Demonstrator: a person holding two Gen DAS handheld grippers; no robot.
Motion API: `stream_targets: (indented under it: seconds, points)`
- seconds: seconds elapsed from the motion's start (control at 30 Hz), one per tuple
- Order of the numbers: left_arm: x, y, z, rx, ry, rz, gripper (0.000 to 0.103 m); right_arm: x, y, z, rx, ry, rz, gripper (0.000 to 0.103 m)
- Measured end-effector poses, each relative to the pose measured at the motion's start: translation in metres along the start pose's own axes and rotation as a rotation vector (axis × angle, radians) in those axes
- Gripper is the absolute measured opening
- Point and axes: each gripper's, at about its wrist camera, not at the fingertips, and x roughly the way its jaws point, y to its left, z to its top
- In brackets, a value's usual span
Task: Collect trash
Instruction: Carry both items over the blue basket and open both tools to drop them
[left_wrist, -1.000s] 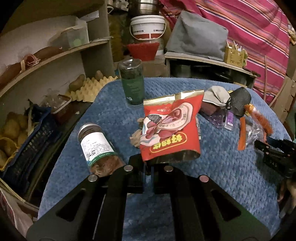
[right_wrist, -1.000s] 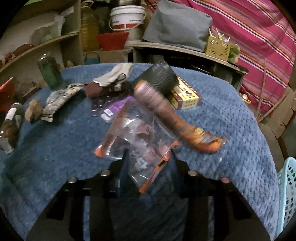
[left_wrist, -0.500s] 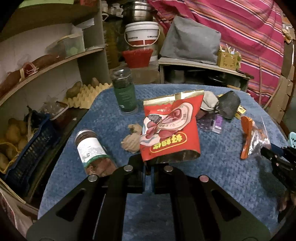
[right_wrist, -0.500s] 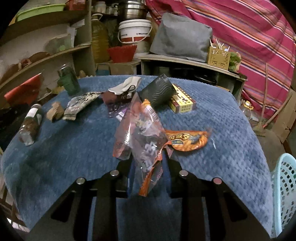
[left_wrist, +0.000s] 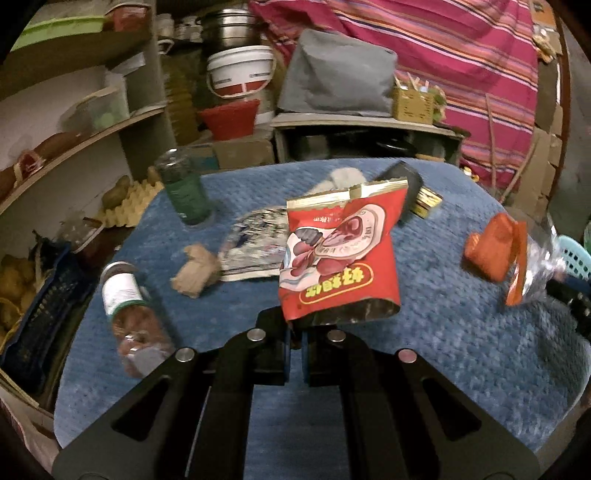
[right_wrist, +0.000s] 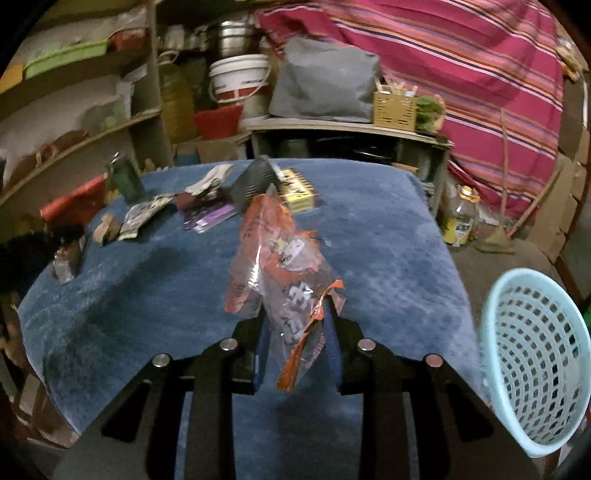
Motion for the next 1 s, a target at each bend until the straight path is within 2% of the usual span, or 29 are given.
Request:
stream_targets:
  seconds: [0.2,0.43,0.53,0.6,0.77,0.87,1.0]
  points:
    - [0.008,-0.027,-0.001,0.01,0.006,-0.023,0.002,-0.01,-0.035,-0.003,0.074,-0.021,0.0,0.027]
    - [0.017,-0.057,0.004,0.027,0.011,-0.043,0.002,-0.023,-0.059,-0.002,0.101,-0.037,-0.019,0.027]
    - [0.017,-0.069,0.005,0.04,0.007,-0.053,0.002,-0.021,-0.072,-0.008,0.089,-0.001,-0.085,0.027]
    - [0.015,-0.077,0.007,0.045,0.001,-0.06,0.002,-0.024,-0.084,-0.011,0.114,-0.001,-0.088,0.027]
    - [0.007,-0.1,0.01,0.078,-0.023,-0.068,0.002,-0.044,-0.109,-0.012,0.159,-0.05,-0.107,0.027]
    - [-0.001,-0.119,0.015,0.087,-0.039,-0.098,0.002,-0.056,-0.122,-0.012,0.165,-0.073,-0.132,0.027]
    - [-0.013,-0.16,0.021,0.14,-0.077,-0.135,0.002,-0.072,-0.147,-0.015,0.197,-0.104,-0.186,0.027]
